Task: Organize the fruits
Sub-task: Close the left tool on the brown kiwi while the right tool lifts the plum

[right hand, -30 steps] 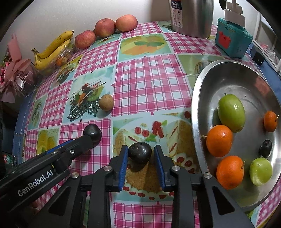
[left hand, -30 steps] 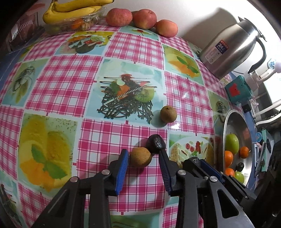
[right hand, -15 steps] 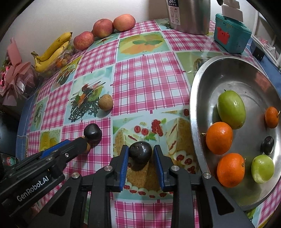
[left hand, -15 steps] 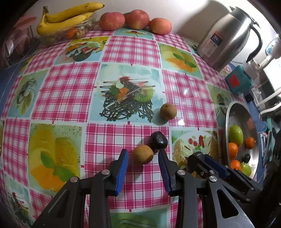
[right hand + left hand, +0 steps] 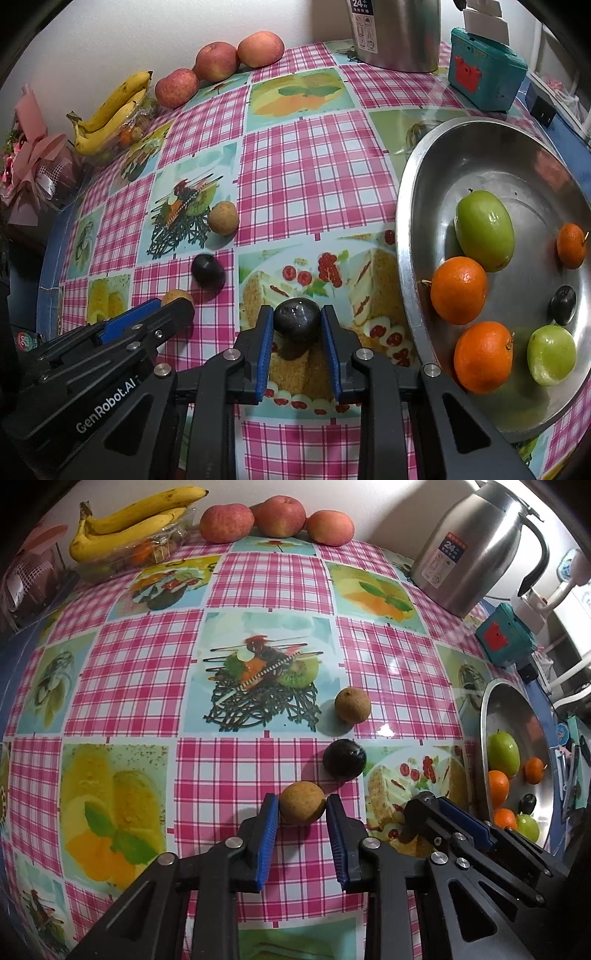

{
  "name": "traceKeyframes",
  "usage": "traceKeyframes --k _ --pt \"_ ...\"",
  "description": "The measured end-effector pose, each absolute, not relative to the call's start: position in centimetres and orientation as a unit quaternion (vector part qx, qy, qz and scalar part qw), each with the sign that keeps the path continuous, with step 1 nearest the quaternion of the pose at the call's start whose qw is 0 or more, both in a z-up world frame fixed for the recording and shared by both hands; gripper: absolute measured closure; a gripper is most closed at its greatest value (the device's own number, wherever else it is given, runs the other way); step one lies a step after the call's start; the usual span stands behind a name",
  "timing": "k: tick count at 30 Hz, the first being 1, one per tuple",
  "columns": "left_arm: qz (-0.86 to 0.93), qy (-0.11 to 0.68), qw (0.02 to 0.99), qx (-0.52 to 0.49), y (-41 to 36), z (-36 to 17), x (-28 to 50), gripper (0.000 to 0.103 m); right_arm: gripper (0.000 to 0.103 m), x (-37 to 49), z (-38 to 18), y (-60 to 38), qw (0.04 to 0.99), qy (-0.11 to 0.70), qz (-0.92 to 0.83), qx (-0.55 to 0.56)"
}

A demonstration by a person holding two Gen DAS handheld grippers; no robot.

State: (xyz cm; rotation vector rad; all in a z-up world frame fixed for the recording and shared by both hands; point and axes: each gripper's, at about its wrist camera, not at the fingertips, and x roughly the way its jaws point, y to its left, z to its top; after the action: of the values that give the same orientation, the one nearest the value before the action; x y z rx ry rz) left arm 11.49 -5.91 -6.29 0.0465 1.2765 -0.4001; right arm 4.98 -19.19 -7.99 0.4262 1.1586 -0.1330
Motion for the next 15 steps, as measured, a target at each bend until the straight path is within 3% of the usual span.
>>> traceKeyframes --k 15 --pt "-0.189 0.553 0.811 -0.008 -5.1 -2.2 11.5 0.075 0.077 4.2 -4.9 -20.3 0.832 0.509 -0.069 0.212"
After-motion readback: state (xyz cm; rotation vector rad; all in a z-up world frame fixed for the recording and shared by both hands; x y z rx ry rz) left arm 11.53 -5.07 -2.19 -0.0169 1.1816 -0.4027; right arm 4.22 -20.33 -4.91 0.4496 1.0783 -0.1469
